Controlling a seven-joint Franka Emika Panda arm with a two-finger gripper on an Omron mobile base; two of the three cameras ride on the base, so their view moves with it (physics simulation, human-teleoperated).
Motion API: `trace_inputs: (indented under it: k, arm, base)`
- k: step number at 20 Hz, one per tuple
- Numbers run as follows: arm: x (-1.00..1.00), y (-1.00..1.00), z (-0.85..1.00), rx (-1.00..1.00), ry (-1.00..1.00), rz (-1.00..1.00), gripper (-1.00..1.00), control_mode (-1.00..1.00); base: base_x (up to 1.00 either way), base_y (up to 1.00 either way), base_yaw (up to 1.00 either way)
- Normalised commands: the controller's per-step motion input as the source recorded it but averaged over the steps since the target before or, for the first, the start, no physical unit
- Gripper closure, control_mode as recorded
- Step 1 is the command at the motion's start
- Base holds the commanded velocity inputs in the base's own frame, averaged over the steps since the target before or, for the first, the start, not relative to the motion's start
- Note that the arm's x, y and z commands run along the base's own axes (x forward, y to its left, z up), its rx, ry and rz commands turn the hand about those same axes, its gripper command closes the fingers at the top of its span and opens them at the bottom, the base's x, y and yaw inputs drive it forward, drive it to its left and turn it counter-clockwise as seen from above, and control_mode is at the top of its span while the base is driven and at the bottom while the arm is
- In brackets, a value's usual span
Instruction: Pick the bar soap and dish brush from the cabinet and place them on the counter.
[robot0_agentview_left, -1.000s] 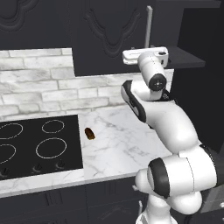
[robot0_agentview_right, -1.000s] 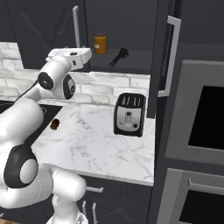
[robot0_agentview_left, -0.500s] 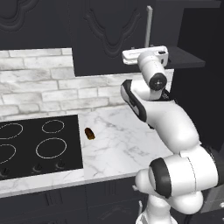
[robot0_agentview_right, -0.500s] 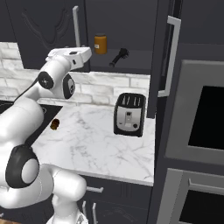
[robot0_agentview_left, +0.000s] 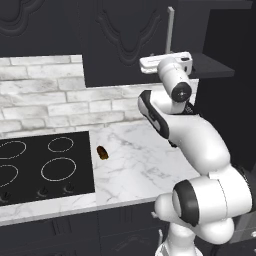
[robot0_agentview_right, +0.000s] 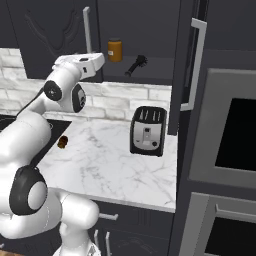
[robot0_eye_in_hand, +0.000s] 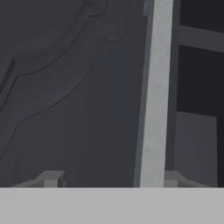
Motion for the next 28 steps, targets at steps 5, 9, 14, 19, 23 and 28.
trace_inputs:
  k: [5,9,14,19,23,28]
  arm:
    - [0.32,-0.26,-0.05,0.00,0.00,0.00,1.00,-1.00]
    - [0.29,-0.39,0.00,0.00,0.02,-0.01,1.00,-1.00]
    - [0.24,-0.35,0.00,0.00,0.03,-0.01,1.00,-1.00]
    - [0.19,-0.37,0.00,0.02,0.03,0.00,1.00,-1.00]
    - [0.11,-0.43,0.00,0.04,0.03,0.00,1.00,-1.00]
    - [0.15,-0.43,0.00,0.04,0.03,0.03,1.00,-1.00]
  base:
    - [0.00,0.00,0.00]
    - [0.00,0.00,0.00]
    - [0.00,0.00,0.00]
    - [0.00,0.00,0.00]
    - [0.00,0.00,0.00]
    - [0.00,0.00,0.00]
